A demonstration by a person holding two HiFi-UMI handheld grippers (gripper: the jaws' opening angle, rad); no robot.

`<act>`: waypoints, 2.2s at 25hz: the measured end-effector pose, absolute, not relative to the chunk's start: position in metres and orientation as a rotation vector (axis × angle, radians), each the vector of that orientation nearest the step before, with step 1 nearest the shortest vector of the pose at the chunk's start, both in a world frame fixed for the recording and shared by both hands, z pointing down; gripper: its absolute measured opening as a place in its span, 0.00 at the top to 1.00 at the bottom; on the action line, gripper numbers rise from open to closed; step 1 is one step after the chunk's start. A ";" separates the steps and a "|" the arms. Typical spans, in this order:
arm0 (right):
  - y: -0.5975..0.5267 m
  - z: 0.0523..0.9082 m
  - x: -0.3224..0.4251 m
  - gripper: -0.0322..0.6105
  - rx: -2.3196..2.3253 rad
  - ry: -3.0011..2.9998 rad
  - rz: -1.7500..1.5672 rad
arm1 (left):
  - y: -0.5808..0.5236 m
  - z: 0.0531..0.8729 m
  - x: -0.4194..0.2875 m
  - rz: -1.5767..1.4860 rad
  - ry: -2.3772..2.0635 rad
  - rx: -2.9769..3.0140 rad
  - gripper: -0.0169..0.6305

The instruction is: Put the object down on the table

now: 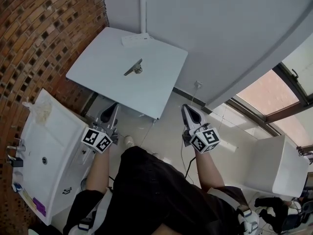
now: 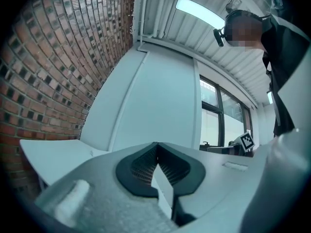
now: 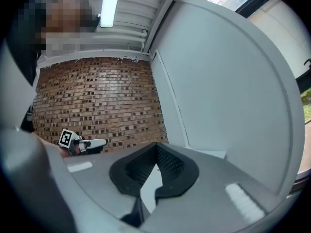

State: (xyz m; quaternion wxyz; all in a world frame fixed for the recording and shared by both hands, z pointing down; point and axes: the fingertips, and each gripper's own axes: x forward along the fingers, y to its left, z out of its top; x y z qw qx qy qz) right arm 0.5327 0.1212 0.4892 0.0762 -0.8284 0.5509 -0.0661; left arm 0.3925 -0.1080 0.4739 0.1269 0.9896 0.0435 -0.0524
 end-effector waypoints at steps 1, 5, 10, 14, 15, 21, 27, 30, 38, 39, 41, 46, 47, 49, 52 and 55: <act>0.120 0.486 0.532 0.95 -2.491 1.646 -0.182 | -0.114 0.472 0.393 -0.160 0.131 2.889 0.98; 0.120 0.465 0.532 0.95 -2.526 1.606 -0.133 | -0.125 0.455 0.404 -0.207 0.213 2.890 0.98; 0.115 0.444 0.527 0.95 -2.546 1.504 -0.074 | -0.122 0.428 0.405 -0.227 0.322 2.911 0.98; 0.086 0.438 0.519 0.95 -2.537 1.495 -0.055 | -0.148 0.421 0.399 -0.254 0.324 2.908 0.98; 0.082 0.438 0.512 0.95 -2.527 1.498 -0.057 | -0.150 0.423 0.394 -0.250 0.326 2.907 0.98; 0.070 0.431 0.492 0.95 -2.547 1.579 0.003 | -0.164 0.430 0.381 -0.187 0.361 2.992 0.98; 0.066 0.445 0.484 0.95 -2.542 1.586 -0.022 | -0.164 0.430 0.368 -0.178 0.366 3.001 0.98; 0.063 0.451 0.485 0.95 -2.525 1.589 -0.052 | -0.155 0.435 0.373 -0.173 0.369 2.980 0.98; 0.046 0.458 0.481 0.95 -2.479 1.671 -0.086 | -0.139 0.441 0.383 -0.172 0.377 2.952 0.98; 0.045 0.459 0.482 0.95 -2.477 1.675 -0.088 | -0.138 0.441 0.382 -0.172 0.375 2.951 0.98; 0.045 0.460 0.484 0.95 -2.476 1.678 -0.089 | -0.139 0.442 0.380 -0.170 0.363 2.948 0.98; 0.048 0.460 0.490 0.95 -2.454 1.692 -0.106 | -0.140 0.447 0.375 -0.144 0.333 2.950 0.98; 0.049 0.462 0.490 0.95 -2.456 1.705 -0.113 | -0.140 0.449 0.374 -0.141 0.332 2.946 0.98; 0.053 0.469 0.490 0.95 -2.470 1.723 -0.134 | -0.141 0.451 0.369 -0.137 0.322 2.929 0.98; 0.060 0.476 0.493 0.95 -2.484 1.708 -0.159 | -0.147 0.457 0.364 -0.126 0.291 2.916 0.98; 0.068 0.477 0.497 0.95 -2.493 1.687 -0.164 | -0.150 0.459 0.364 -0.126 0.266 2.926 0.98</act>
